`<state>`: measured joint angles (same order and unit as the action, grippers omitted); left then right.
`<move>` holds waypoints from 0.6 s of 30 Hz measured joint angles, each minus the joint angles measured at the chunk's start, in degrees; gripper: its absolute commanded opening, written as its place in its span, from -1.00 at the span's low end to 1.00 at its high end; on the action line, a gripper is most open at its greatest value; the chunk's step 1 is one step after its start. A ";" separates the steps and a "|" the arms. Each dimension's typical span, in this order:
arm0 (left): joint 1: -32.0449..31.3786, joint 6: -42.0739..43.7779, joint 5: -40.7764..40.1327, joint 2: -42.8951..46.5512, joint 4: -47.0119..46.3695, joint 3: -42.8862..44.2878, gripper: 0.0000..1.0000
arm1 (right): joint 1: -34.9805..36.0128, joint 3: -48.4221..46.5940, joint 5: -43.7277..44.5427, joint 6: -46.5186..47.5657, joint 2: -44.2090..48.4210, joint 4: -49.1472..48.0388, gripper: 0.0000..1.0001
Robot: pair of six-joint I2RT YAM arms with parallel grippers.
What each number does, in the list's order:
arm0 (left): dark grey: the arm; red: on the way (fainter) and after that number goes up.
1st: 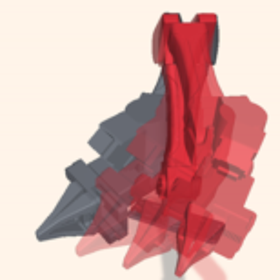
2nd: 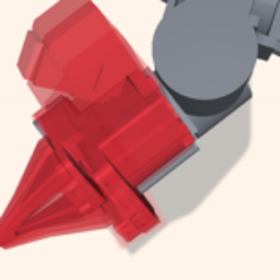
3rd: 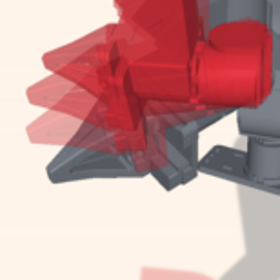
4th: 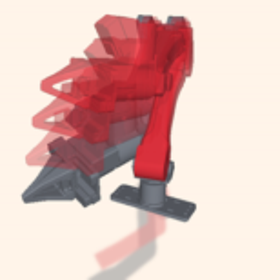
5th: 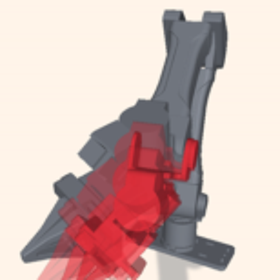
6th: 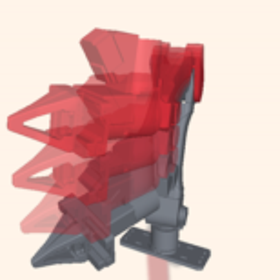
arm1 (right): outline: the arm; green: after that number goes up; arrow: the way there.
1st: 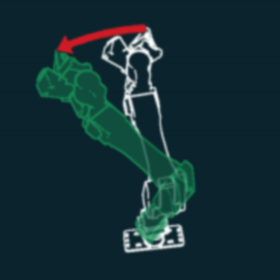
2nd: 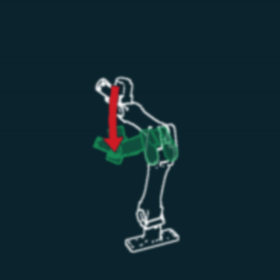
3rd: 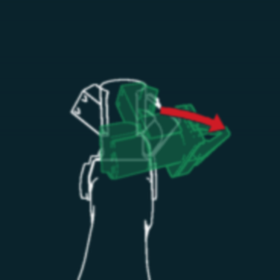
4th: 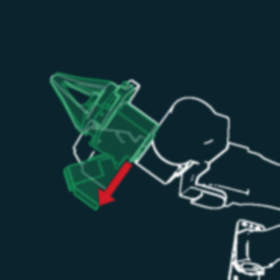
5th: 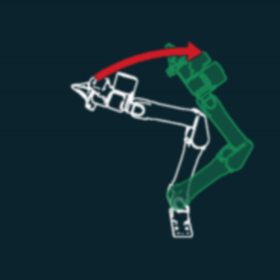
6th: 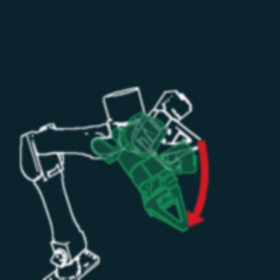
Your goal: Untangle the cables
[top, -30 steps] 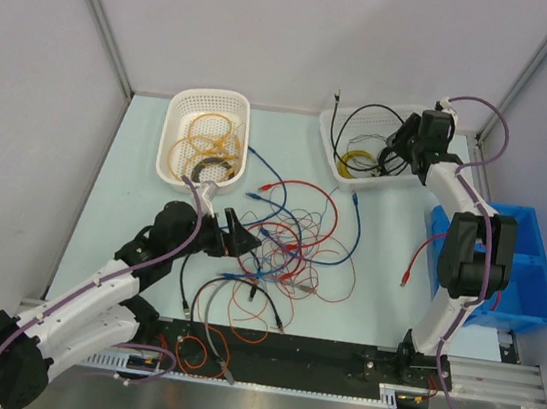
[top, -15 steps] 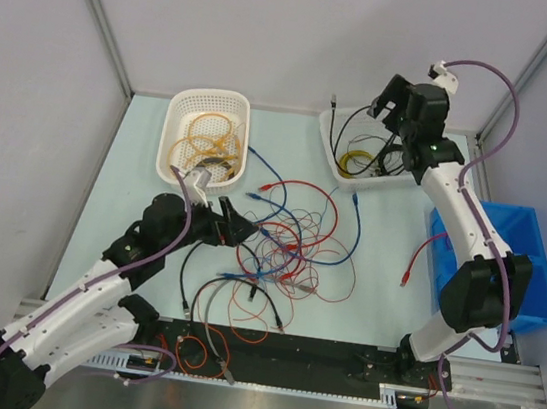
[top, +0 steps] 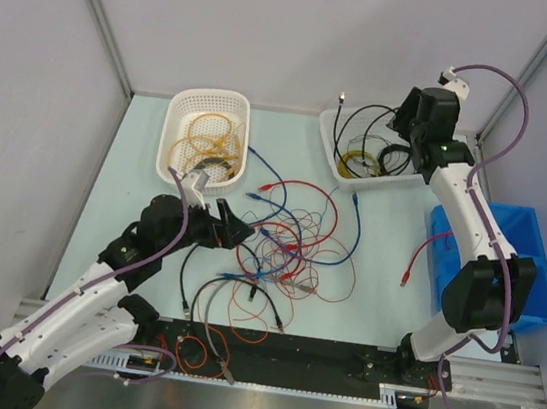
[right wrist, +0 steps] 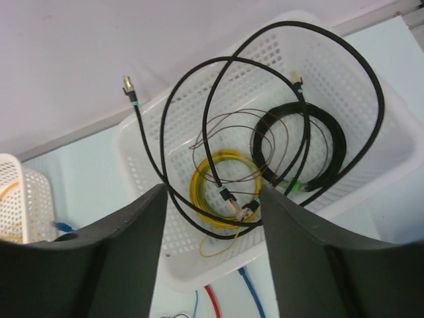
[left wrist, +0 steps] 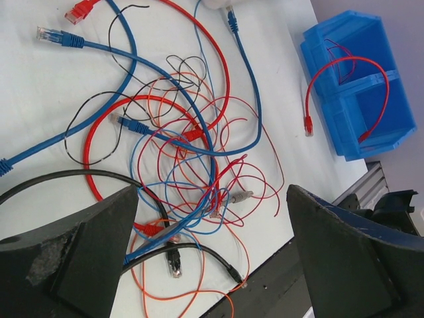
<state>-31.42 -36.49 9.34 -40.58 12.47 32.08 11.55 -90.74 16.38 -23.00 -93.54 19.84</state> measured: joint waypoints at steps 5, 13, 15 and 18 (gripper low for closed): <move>0.00 0.17 -1.07 1.62 1.38 0.11 0.99 | 3.58 5.75 -2.67 0.46 3.54 -3.17 0.15; 0.07 2.34 -8.48 -3.80 9.03 9.46 0.99 | 29.53 16.98 0.55 2.73 17.03 -4.35 0.52; 0.07 2.97 -10.03 -6.14 10.49 11.89 0.99 | 33.97 20.24 1.88 2.51 20.50 -4.15 0.54; 0.07 3.52 -11.82 -7.78 12.15 13.05 0.99 | 38.01 25.09 4.33 1.53 24.50 -3.50 0.56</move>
<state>-31.35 -32.97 -2.48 -48.36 24.62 45.12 49.56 -65.65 20.71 -21.47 -69.04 16.34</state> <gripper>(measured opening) 0.996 0.771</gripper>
